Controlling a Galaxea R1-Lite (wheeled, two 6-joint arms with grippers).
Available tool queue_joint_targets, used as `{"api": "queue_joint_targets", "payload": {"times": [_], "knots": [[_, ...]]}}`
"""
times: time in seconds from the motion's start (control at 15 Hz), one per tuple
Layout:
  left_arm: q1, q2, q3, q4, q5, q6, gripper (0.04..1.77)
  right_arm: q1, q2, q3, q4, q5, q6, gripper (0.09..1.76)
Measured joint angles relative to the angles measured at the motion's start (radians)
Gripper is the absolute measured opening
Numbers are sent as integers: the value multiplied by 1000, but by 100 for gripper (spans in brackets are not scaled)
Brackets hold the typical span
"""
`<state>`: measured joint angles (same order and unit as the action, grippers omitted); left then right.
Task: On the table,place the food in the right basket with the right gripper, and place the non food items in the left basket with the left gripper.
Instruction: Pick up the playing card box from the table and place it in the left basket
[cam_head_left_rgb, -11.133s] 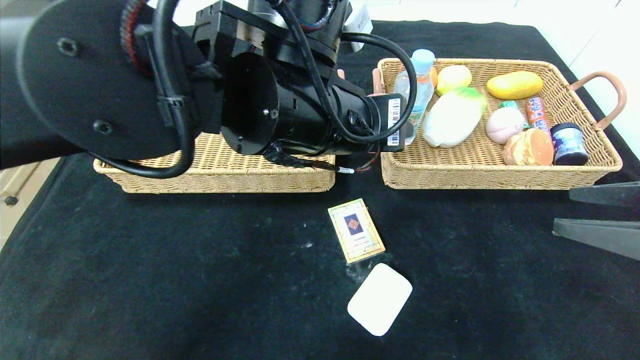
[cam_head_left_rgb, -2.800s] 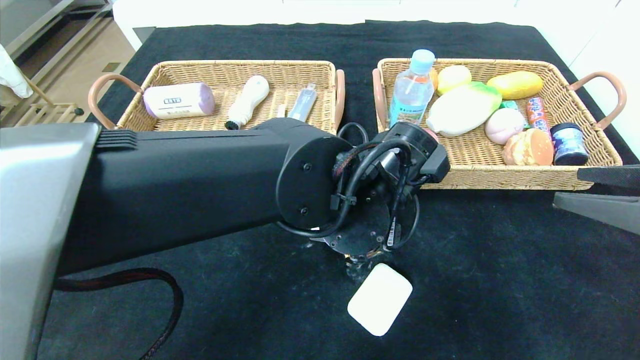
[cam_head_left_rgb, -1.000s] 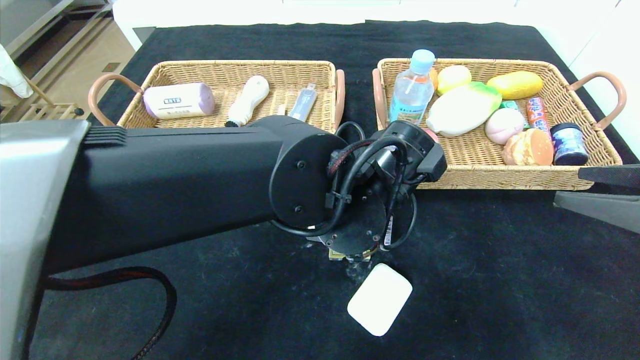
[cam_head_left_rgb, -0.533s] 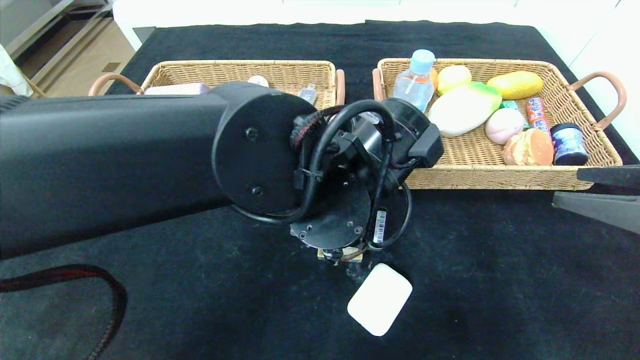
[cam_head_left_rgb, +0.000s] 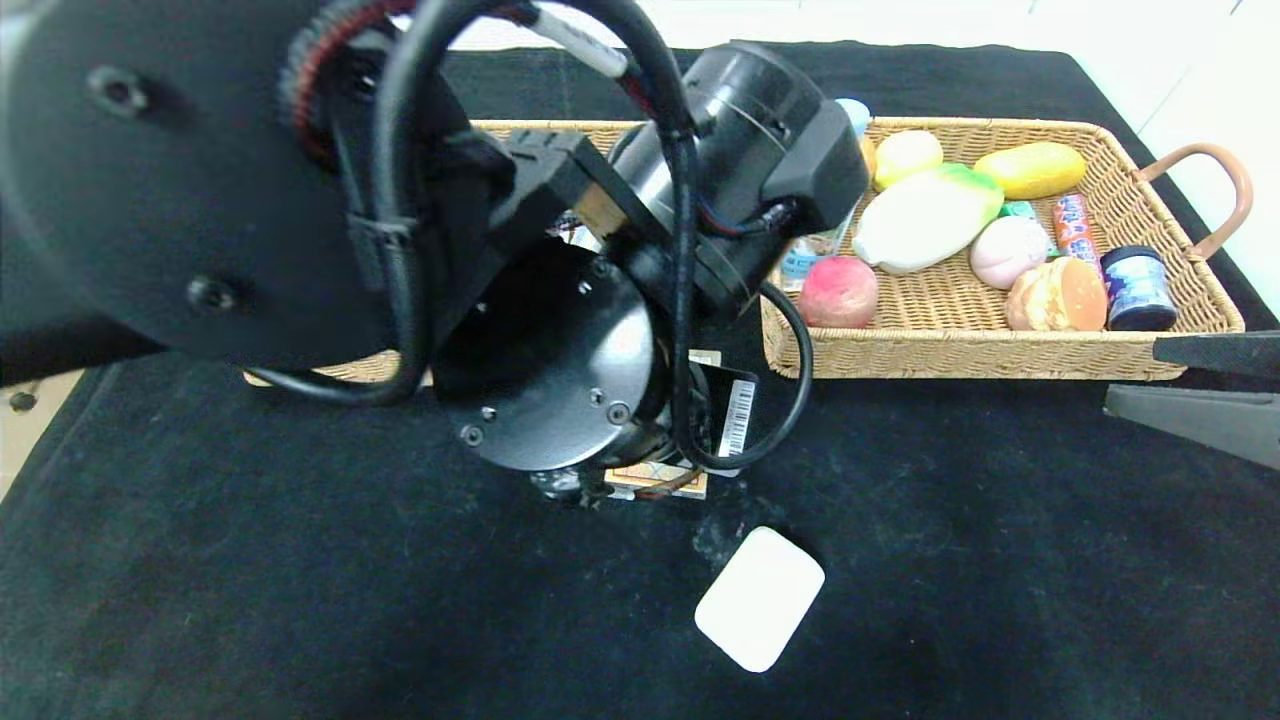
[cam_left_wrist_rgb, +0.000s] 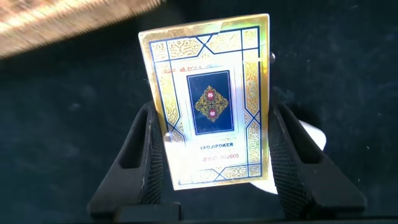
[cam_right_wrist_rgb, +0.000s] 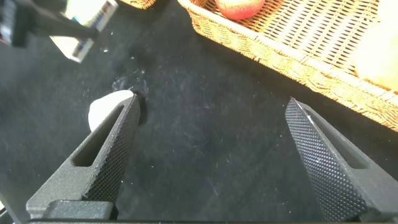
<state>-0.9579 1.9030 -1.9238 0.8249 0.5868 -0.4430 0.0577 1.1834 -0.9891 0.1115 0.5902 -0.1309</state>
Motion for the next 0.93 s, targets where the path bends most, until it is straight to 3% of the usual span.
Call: {"api": "queue_joint_targets", "payload": {"times": [0.33,0.73,0.93], "knots": [[31,-67,-7,-9,-14,113,101,1,-2,0,0,0,1,171],[108,-114,-15,-18,-111,246,101,2,0,0,0,-4,0,171],[172,-128,-16,-86,-185,318,101,2,1,0,0,-4,0,171]]}}
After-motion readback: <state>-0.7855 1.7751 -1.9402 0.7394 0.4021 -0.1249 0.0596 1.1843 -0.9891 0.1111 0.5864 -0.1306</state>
